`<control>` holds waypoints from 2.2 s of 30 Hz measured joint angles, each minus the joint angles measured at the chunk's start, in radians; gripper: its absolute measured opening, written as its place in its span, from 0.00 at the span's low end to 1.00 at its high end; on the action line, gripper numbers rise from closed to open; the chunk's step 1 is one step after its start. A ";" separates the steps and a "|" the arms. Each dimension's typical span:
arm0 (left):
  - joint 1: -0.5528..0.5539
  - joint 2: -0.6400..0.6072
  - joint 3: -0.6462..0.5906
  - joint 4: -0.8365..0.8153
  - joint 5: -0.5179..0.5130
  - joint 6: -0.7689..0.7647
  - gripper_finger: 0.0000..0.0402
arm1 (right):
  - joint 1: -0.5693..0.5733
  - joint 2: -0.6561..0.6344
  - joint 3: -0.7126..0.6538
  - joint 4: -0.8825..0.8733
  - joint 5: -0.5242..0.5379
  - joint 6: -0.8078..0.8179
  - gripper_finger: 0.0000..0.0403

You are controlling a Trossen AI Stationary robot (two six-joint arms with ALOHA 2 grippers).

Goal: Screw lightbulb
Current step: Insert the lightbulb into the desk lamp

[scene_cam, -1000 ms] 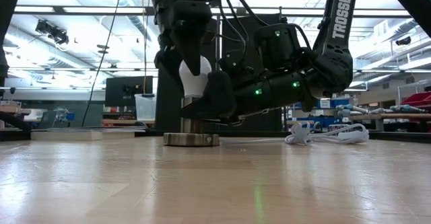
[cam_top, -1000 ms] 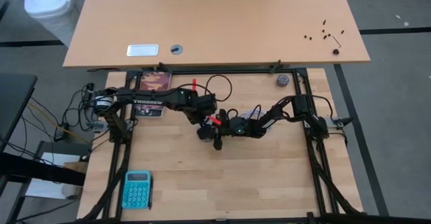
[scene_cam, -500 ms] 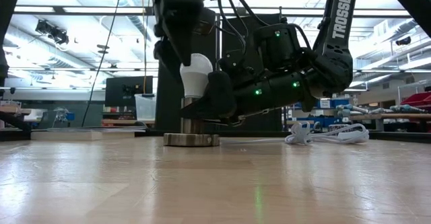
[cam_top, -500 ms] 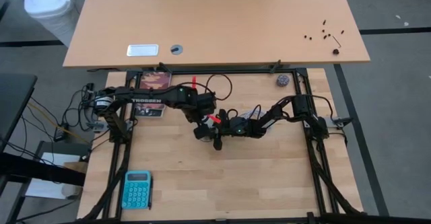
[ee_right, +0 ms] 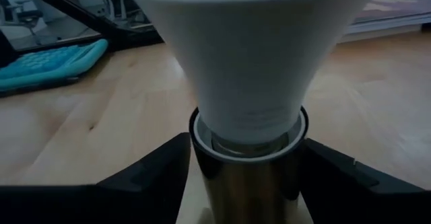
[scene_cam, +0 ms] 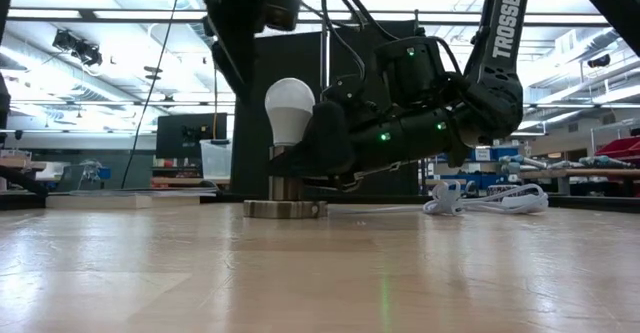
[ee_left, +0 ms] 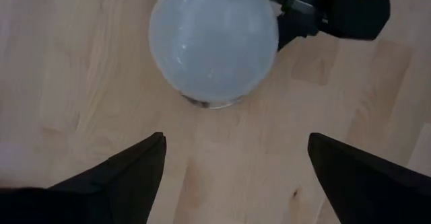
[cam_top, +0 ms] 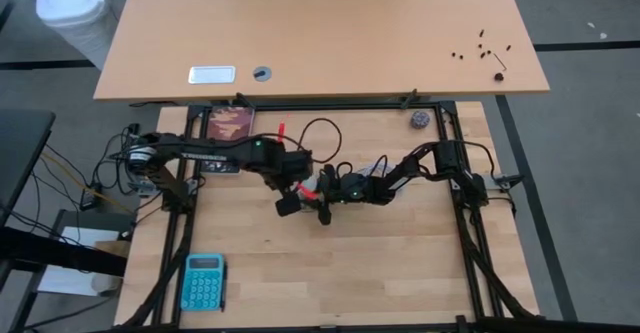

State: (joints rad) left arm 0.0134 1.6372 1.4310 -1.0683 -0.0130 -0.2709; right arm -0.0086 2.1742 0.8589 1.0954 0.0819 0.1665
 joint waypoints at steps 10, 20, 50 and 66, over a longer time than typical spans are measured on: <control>-0.049 -0.101 -0.181 0.060 -0.001 -0.133 0.88 | 0.000 -0.038 -0.010 -0.067 -0.035 0.021 0.73; -0.122 -0.111 -0.254 0.131 -0.031 -0.237 0.88 | -0.026 -0.174 -0.066 -0.228 -0.037 -0.034 0.81; -0.179 -0.209 -0.259 0.169 -0.227 -0.215 0.87 | 0.083 -0.801 0.135 -1.466 -0.052 0.294 0.79; -0.238 -0.373 -0.504 0.410 -0.231 -0.227 0.75 | 0.050 -0.464 0.707 -1.817 -0.072 0.246 0.78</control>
State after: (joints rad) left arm -0.2249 1.2643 0.9266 -0.6579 -0.2443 -0.4981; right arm 0.0418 1.7098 1.5663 -0.7214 0.0101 0.4124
